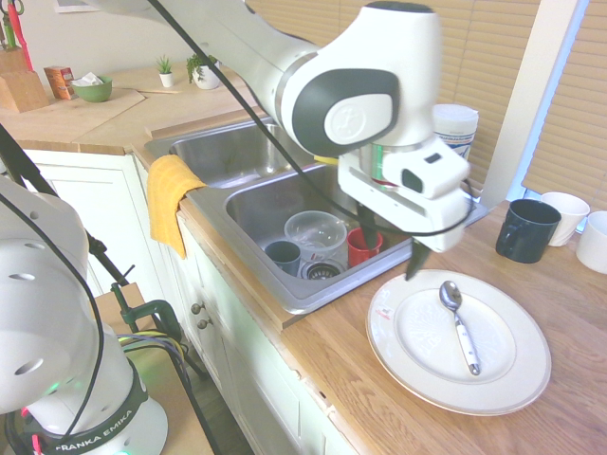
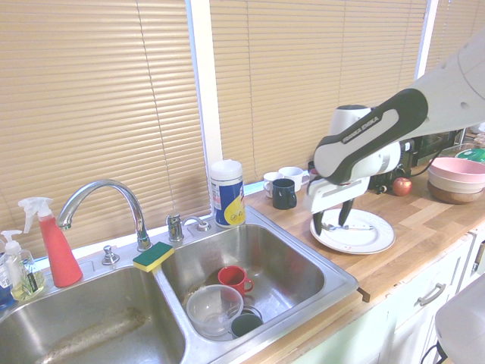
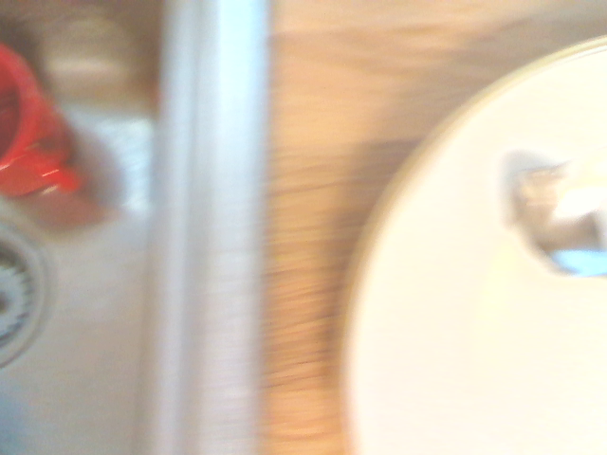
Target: Put the spoon into the sink
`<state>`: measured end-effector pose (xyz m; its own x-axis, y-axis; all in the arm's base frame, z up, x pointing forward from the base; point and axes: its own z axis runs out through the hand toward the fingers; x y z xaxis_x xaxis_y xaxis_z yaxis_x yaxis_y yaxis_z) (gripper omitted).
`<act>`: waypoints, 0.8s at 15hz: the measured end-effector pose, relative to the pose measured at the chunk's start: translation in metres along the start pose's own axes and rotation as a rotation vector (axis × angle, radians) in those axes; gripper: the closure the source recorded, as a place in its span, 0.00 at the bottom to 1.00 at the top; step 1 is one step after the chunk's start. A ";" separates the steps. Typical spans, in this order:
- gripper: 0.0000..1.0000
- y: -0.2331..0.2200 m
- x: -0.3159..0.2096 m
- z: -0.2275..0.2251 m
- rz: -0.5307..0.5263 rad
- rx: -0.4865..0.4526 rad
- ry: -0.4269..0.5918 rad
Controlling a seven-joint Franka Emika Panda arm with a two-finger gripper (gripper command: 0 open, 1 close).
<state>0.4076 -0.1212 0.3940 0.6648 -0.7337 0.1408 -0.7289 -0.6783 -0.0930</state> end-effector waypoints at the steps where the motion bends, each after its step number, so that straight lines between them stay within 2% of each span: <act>1: 0.00 0.009 0.009 -0.002 -0.009 0.003 0.004; 6: 0.00 0.050 0.052 0.018 -0.101 -0.013 0.003; 10: 0.00 0.068 0.077 0.052 -0.279 -0.024 -0.005; 12: 0.00 0.072 0.087 0.057 -0.353 0.001 -0.006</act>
<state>0.4224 -0.2361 0.3434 0.8766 -0.4545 0.1582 -0.4541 -0.8900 -0.0407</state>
